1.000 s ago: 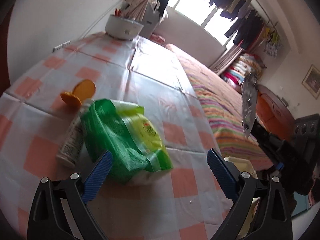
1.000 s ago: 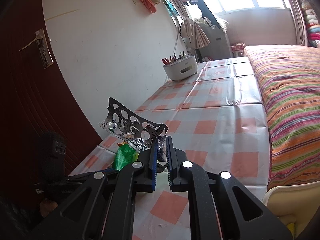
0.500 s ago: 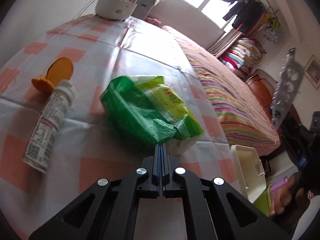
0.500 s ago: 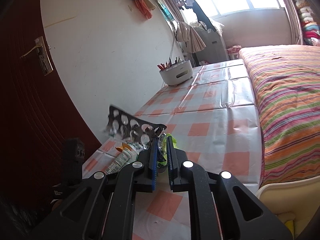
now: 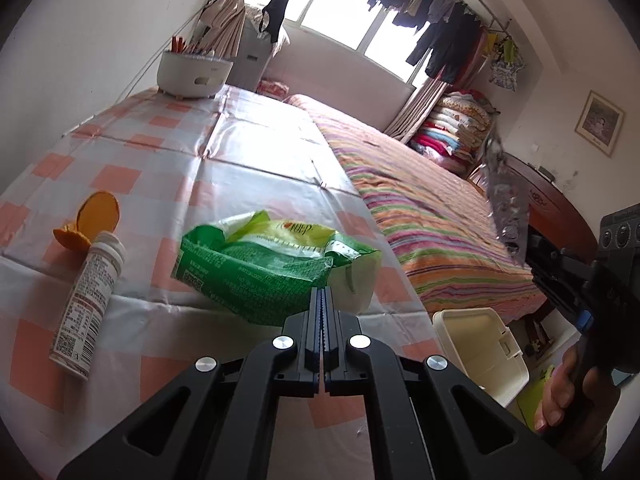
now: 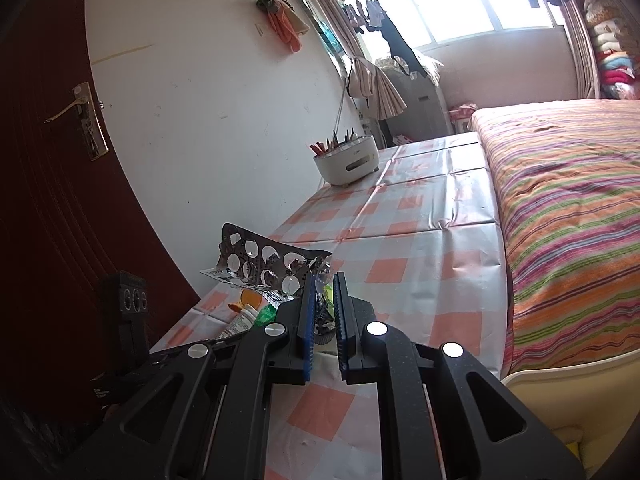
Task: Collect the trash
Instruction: 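Close the left tool on the green-yellow tissue pack and lift it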
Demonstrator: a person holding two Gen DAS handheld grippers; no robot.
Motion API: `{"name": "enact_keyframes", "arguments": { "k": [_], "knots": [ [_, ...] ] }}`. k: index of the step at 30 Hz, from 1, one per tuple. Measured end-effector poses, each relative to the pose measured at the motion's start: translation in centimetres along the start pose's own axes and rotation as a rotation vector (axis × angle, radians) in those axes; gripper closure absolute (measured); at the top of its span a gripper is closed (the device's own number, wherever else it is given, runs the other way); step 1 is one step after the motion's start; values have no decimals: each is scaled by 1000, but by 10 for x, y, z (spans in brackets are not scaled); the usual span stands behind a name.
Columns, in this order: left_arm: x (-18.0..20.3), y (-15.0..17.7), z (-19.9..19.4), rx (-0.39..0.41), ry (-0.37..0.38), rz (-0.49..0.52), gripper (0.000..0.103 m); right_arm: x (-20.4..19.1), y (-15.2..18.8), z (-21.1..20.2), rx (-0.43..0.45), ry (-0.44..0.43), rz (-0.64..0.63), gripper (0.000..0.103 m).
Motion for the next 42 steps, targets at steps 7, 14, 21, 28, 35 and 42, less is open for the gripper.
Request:
{"name": "enact_keyframes", "arguments": {
  "k": [7, 14, 21, 28, 35, 42],
  "knots": [
    [12, -7, -19, 88, 9, 46, 103, 2, 0, -7, 20, -4, 7, 94],
    [0, -13, -14, 84, -64, 38, 101, 4, 2, -3, 13, -9, 15, 94],
    [-22, -16, -12, 99, -125, -78, 10, 6, 1, -1, 7, -18, 23, 94],
    [-10, -31, 33, -193, -34, 120, 10, 13, -5, -5, 25, -35, 55, 94],
    [9, -18, 69, -365, 5, 365, 10, 12, -5, -12, 40, -48, 61, 94],
    [11, -9, 89, -404, -29, 366, 10, 16, -3, -9, 38, -50, 73, 93]
  ]
}}
Point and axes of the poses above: each gripper's, at about its wrist camera, not at the fingertips, and z roughly the way its jaws point, x to its right, y to its underside, the point moved 2 cm from there along z, roughly the way its jaws point, and after that the axes turned 6 degrees about -y, right-handed, at the moved point
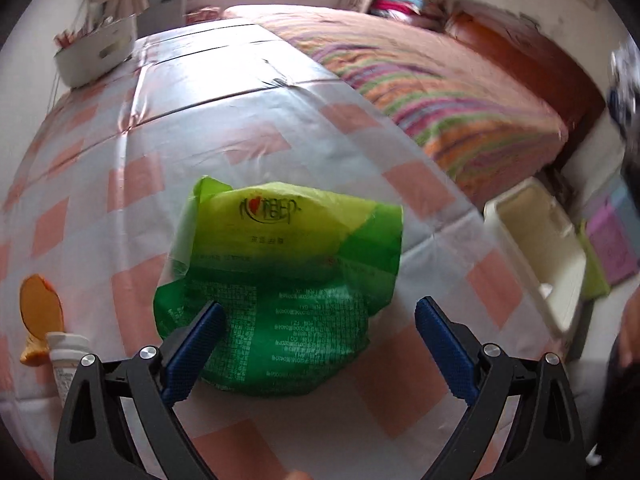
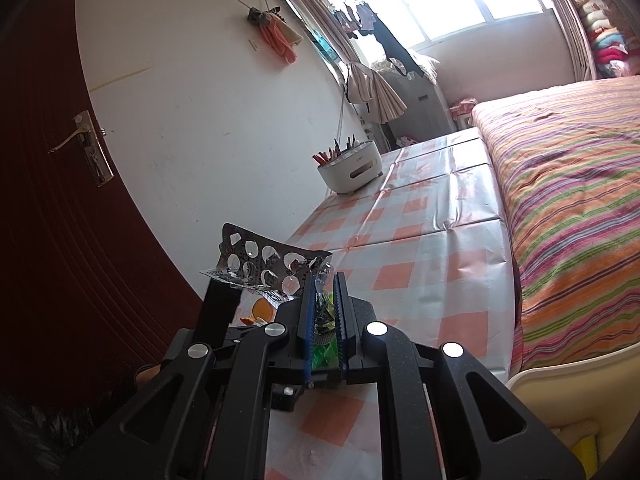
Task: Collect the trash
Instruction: 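Close the left tool on the green-yellow tissue pack and lift it, then carry the tissue pack and blister pack to the cream bin and open the right tool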
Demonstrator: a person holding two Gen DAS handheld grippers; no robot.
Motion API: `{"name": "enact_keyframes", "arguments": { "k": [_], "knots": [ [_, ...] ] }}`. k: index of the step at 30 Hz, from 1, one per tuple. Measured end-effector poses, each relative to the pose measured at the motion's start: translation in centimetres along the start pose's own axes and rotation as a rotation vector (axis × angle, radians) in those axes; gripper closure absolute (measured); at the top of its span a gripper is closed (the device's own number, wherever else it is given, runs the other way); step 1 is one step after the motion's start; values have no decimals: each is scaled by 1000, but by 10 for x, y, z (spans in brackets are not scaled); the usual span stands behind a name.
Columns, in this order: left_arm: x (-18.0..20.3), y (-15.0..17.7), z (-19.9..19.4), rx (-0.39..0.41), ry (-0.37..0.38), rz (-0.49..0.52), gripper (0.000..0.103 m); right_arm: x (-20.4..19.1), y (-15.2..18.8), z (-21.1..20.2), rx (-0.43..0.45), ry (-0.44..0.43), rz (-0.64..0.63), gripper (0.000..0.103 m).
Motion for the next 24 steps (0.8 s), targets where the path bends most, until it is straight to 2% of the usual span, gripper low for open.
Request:
{"name": "enact_keyframes", "arguments": {
  "k": [1, 2, 4, 5, 8, 11, 19, 24],
  "knots": [
    [-3, -1, -2, 10, 5, -27, 17, 1, 0, 0, 1, 1, 2, 93],
    [-5, -1, -4, 26, -7, -34, 33, 1, 0, 0, -1, -1, 5, 93],
    [-4, -3, -5, 47, -27, -34, 48, 2, 0, 1, 0, 2, 7, 93],
    [-5, -4, -5, 55, -35, -38, 64, 2, 0, 0, 1, 7, 5, 93],
    [0, -3, -12, 98, -41, -17, 87, 1, -2, -3, 10, 18, -5, 93],
    [6, -4, -21, 141, -48, -22, 92, -2, -2, -6, 13, 29, -18, 93],
    [29, 4, -47, 238, -11, -18, 95, -7, 0, -16, 17, 77, -66, 93],
    [48, 7, -60, 272, 23, 10, 95, -5, 6, -31, 27, 119, -84, 93]
  ]
}}
Point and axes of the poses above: each gripper's, at about its wrist camera, not at the fingertips, and z roughly the way its jaws point, x to its right, y to its underside, the point moved 2 cm from there along z, roughly the way its jaws point, and after that the axes turned 6 degrees about -y, right-handed, at the moved point
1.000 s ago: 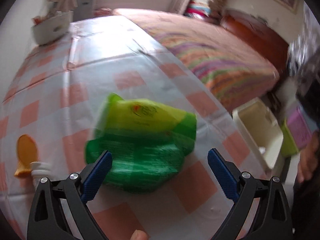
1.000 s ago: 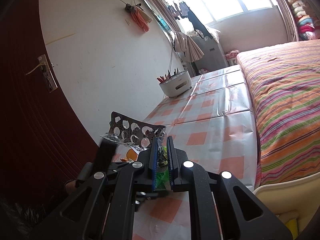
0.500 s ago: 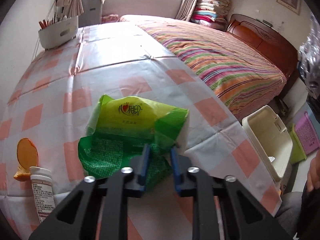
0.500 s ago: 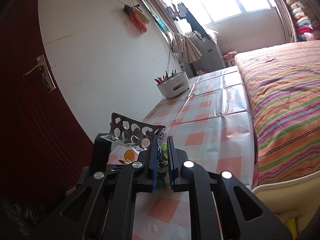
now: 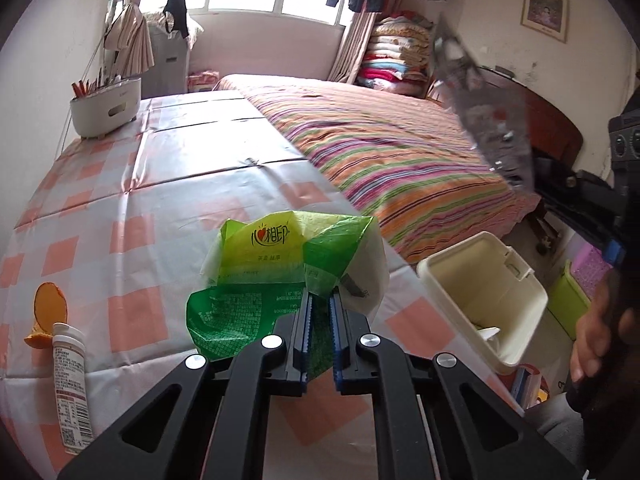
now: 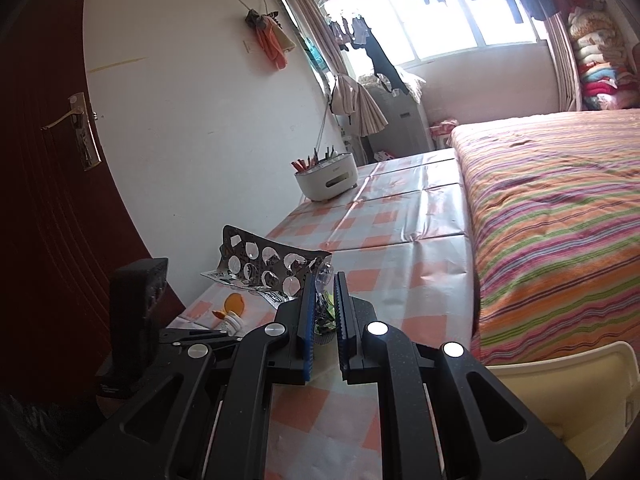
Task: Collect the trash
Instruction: 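Carry the tissue pack and blister pack to the cream bin and open the right tool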
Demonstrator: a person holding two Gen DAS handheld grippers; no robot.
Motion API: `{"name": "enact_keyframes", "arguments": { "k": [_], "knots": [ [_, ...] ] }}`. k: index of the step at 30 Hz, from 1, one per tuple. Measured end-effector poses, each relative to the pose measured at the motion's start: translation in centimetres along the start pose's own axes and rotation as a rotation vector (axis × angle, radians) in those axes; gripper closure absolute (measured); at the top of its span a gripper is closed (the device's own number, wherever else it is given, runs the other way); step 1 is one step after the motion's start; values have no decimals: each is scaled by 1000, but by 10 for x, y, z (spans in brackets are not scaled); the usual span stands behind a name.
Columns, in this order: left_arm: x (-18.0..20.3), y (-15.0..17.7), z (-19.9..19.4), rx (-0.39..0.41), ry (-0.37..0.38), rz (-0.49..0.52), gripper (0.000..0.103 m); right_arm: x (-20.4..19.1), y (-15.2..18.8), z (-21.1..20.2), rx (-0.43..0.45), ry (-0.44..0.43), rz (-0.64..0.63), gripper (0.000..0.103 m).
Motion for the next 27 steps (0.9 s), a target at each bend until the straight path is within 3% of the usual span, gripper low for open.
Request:
{"name": "enact_keyframes", "arguments": {
  "k": [17, 27],
  "knots": [
    [55, -3, -9, 16, 109, 37, 95, 28, 13, -62, 61, 147, 17, 93],
    [95, -7, -6, 18, 170, 72, 95, 75, 29, -126, 133, 279, 85, 93]
  ]
}}
Point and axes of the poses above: each gripper's, at about its wrist camera, not at the fingertips, and z roughly the way its jaws point, x to its right, y to its underside, the point moved 2 cm from there along z, roughly the way its jaws point, and after that the axes turned 6 degrees about -y, right-handed, at the moved point
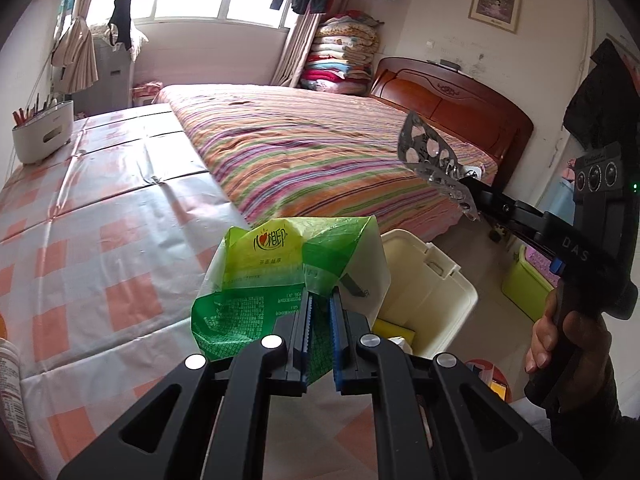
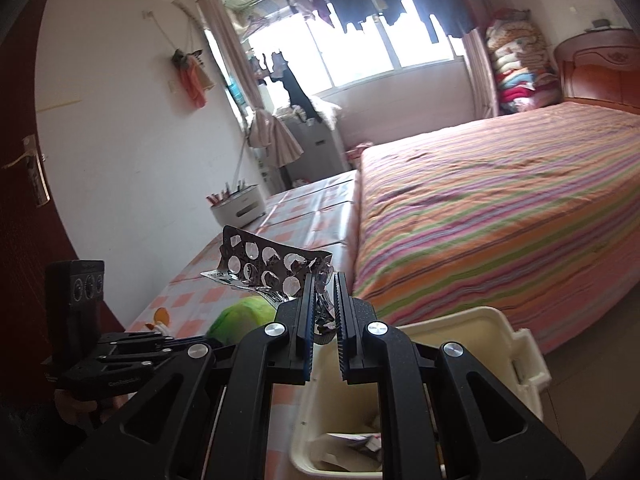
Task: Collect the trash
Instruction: 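Carry the tissue pack and blister pack to the cream bin and open the right tool, then lower the tissue pack into the cream bin and open the left tool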
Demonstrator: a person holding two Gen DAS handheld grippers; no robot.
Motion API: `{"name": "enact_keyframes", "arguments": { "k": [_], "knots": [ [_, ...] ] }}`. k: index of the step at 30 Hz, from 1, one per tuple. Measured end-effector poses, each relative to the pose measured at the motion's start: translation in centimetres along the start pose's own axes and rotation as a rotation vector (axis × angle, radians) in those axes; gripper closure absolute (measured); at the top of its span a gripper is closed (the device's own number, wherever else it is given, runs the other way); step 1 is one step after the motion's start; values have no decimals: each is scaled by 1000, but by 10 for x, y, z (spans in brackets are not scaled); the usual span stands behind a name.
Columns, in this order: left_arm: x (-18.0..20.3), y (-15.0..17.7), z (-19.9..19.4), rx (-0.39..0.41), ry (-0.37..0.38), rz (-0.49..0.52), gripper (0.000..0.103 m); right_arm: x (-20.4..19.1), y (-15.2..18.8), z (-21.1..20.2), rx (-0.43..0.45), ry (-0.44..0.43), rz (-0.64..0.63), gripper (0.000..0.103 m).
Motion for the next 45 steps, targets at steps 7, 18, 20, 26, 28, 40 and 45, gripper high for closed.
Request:
{"name": "enact_keyframes", "arguments": {
  "k": [7, 18, 20, 26, 28, 40, 45],
  "knots": [
    [19, -2, 1, 5, 26, 14, 95, 32, 2, -30, 41, 90, 49, 93],
    [37, -8, -3, 14, 60, 8, 95, 34, 19, -21, -4, 191, 41, 89],
    [41, -9, -4, 16, 66, 10, 95, 33, 25, -16, -22, 210, 39, 77],
    [47, -8, -3, 9, 73, 20, 95, 34, 27, -15, -13, 222, 57, 42],
    [47, -8, -2, 10, 76, 18, 95, 33, 23, -19, 9, 222, 70, 36],
    [76, -15, 16, -16, 131, 56, 95, 52, 9, -51, 129, 242, 155, 28],
    [90, -15, 30, -41, 151, 77, 95, 63, 10, -59, 167, 242, 205, 27]
  ]
}}
Point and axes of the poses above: each gripper's, at about its wrist camera, not at the fingertips, and z roughly the way its jaws point, x to its right, y to its underside, the point moved 2 cm from there along z, roughly the way its jaws point, and after that the axes turned 6 degrees about -y, right-handed, at the moved point
